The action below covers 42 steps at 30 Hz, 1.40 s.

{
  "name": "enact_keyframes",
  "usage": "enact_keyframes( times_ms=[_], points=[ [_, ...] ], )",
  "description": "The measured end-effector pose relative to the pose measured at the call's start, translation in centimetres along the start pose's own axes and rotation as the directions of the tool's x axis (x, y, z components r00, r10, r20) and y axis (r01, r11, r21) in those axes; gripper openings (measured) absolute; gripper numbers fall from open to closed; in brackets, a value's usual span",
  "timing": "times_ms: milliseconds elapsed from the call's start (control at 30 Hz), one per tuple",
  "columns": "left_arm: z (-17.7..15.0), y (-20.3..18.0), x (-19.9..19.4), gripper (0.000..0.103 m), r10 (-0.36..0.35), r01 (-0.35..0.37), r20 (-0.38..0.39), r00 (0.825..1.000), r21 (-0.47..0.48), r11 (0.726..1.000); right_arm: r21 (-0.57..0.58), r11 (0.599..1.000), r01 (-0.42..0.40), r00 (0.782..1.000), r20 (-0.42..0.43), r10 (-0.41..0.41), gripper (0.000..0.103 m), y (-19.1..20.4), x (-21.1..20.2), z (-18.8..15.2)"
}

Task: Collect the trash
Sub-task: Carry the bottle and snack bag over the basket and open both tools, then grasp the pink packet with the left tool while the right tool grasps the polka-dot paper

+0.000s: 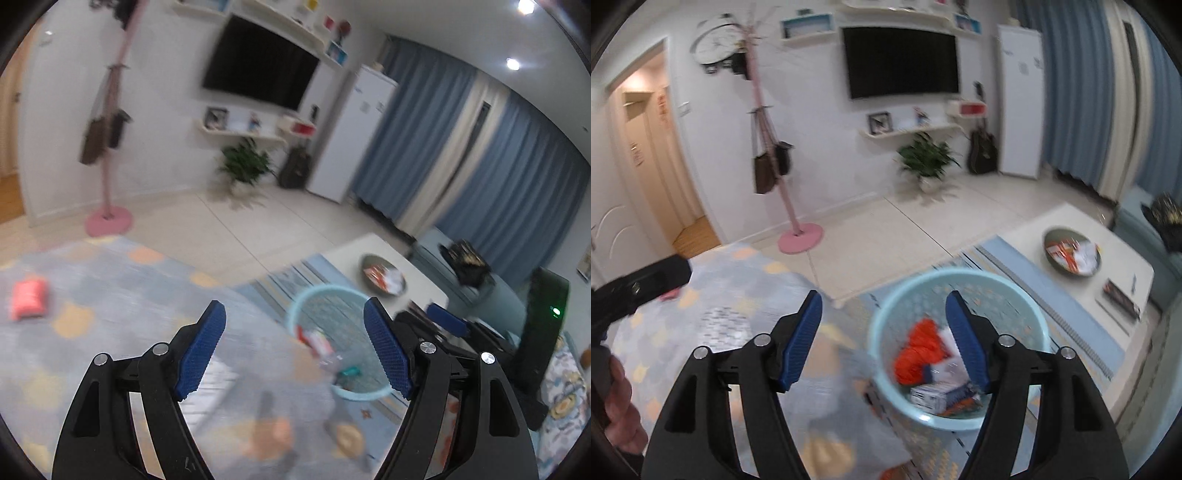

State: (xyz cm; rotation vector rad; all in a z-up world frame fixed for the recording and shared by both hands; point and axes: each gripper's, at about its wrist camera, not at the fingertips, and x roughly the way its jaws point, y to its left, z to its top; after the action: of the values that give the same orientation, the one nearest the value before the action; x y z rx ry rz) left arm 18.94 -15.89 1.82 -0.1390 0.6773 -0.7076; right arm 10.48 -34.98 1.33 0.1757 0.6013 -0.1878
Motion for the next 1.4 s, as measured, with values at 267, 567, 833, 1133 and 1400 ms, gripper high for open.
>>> enact_keyframes(
  times_ms=[267, 567, 833, 1133, 1400],
  points=[
    [1.1, 8.0, -5.6, 0.081, 0.25, -0.24, 0.097, 0.963, -0.098, 0.966, -0.135, 0.985, -0.11, 0.994, -0.026, 0.107, 0.079, 8.6, 0.8, -0.6],
    [-0.1, 18.2, -5.7, 0.081, 0.439, -0.429, -0.007, 0.898, -0.226, 0.874, -0.184, 0.963, -0.196, 0.968, -0.19, 0.161, 0.079, 14.7, 6.0, -3.8],
    [0.9, 23.7, -2.5, 0.081, 0.47, -0.479, -0.101, 0.877, -0.277, 0.833, -0.177, 0.954, -0.242, 0.952, -0.236, 0.197, 0.079, 15.8, 7.4, -5.8],
    [0.1, 23.7, 0.4, 0.059, 0.502, -0.522, -0.145, 0.853, -0.192, 0.831, -0.117, 0.956, -0.27, 0.933, -0.278, 0.229, 0.09, 14.5, 7.2, -6.2],
    [-0.5, 24.2, -1.4, 0.054, 0.447, -0.451, -0.074, 0.891, -0.25, 0.857, -0.062, 0.946, -0.317, 0.89, -0.364, 0.275, 0.087, 15.5, 8.8, -6.5]
  ],
)
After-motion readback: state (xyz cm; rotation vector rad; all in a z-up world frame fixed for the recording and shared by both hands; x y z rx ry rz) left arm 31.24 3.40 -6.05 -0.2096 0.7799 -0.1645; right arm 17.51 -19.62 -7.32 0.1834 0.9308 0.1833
